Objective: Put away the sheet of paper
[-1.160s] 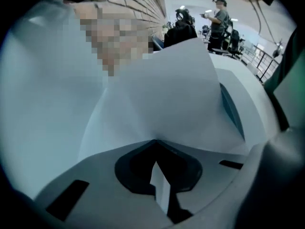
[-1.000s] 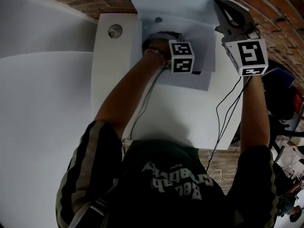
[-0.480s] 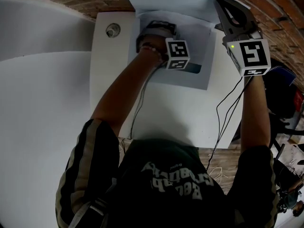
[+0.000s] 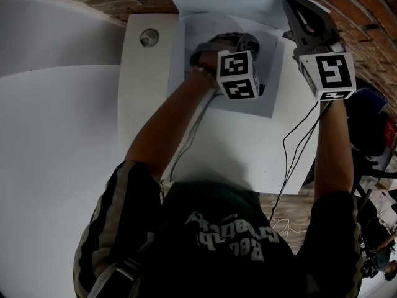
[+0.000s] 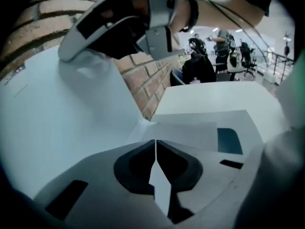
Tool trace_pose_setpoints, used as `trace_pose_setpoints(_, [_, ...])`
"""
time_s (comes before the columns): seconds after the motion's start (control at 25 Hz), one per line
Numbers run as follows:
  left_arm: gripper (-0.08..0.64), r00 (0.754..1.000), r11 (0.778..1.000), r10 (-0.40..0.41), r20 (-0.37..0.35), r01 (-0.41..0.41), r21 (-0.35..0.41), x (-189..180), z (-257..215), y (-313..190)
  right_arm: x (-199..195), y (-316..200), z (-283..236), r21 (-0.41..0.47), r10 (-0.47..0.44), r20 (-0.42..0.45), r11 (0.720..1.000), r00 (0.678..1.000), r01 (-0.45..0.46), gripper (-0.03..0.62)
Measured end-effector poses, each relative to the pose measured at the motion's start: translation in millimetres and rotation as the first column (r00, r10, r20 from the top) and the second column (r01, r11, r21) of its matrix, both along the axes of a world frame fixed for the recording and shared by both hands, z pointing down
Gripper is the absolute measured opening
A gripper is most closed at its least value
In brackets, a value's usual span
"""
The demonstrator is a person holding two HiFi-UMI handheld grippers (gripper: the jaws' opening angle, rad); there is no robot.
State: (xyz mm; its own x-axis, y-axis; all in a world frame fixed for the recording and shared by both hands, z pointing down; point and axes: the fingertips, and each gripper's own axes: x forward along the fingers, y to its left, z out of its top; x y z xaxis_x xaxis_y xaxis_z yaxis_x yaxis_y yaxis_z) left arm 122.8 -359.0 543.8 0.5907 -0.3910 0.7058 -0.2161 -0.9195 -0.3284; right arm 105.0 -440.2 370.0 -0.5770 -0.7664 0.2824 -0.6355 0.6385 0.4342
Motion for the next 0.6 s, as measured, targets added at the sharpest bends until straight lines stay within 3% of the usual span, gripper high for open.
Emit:
trace_pose_setpoints(0.2, [0.007, 0.995, 0.993, 0.095, 0.033, -0.092, -0.074, 27, 29, 23, -2, -1, 2, -0.008, -0.008, -0.006, 1.000, 1.000, 0.008, -0.006])
trace_pose_setpoints(0.4, [0.003, 0.975, 0.986, 0.150, 0.167, -0.135, -0.096, 25, 64, 29, -3, 0, 3, -0.009, -0.018, -0.014, 1.000, 1.000, 0.018, -0.006])
trace_pose_setpoints(0.6, [0.003, 0.970, 0.990, 0.124, 0.211, -0.107, -0.089, 16, 75, 22, -2, 0, 2, -0.008, -0.021, -0.007, 1.000, 1.000, 0.021, -0.006])
